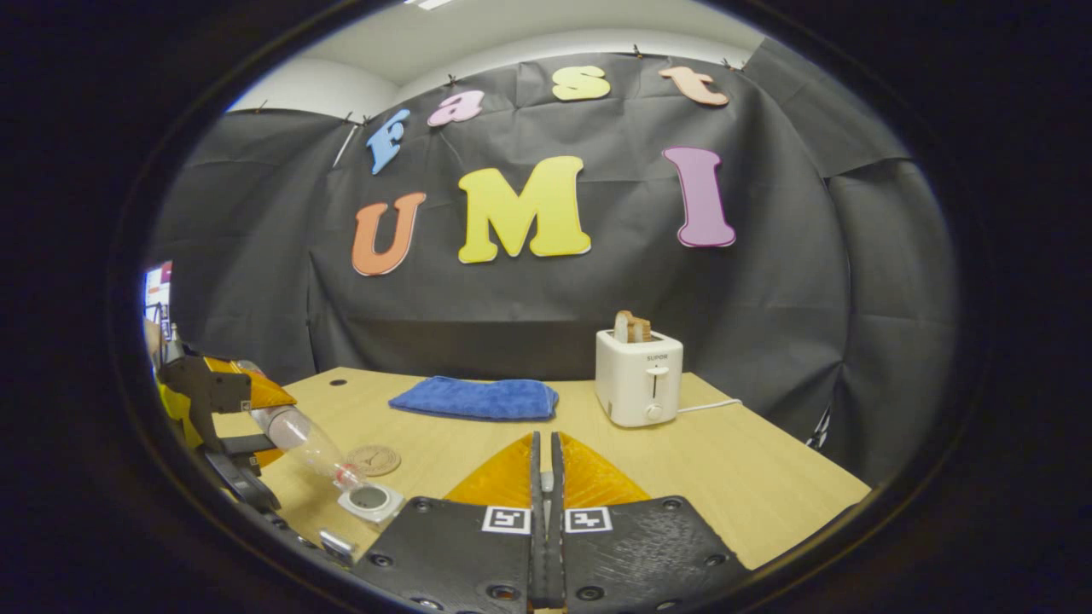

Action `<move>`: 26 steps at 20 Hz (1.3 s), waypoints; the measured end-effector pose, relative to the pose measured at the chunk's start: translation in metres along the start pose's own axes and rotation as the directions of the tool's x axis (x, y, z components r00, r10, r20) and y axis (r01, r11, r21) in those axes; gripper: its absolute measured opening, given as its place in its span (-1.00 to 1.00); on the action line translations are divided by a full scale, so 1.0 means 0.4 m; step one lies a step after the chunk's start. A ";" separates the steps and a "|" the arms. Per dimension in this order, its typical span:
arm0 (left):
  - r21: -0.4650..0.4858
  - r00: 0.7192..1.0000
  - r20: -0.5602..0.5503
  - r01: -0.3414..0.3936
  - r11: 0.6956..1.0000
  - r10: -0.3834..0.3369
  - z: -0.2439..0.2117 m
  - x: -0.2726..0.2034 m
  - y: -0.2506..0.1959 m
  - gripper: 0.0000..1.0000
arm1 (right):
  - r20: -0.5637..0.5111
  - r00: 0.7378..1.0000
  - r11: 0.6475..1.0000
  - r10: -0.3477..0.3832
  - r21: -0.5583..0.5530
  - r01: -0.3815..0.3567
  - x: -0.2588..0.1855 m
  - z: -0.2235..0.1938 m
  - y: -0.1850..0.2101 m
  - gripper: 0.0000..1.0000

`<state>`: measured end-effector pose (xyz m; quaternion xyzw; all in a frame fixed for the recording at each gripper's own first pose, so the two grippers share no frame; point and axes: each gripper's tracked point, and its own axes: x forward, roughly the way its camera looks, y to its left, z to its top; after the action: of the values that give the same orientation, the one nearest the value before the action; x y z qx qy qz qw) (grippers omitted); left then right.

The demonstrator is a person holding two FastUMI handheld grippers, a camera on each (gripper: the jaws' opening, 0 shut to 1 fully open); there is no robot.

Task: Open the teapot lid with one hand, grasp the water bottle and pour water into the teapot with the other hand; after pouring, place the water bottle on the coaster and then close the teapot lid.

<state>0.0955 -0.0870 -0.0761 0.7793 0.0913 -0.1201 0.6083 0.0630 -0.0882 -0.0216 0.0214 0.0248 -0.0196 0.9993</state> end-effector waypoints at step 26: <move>-0.966 0.940 0.229 0.251 -0.059 0.251 0.043 0.163 0.069 0.51 | -0.010 0.996 0.996 -0.086 0.011 0.086 0.027 -0.026 -0.047 -1.00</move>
<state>0.1643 -0.1105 -0.0739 0.0541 0.0429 -0.1477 0.9866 0.0724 -0.1068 -0.0332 0.0258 0.0305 -0.0628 0.9972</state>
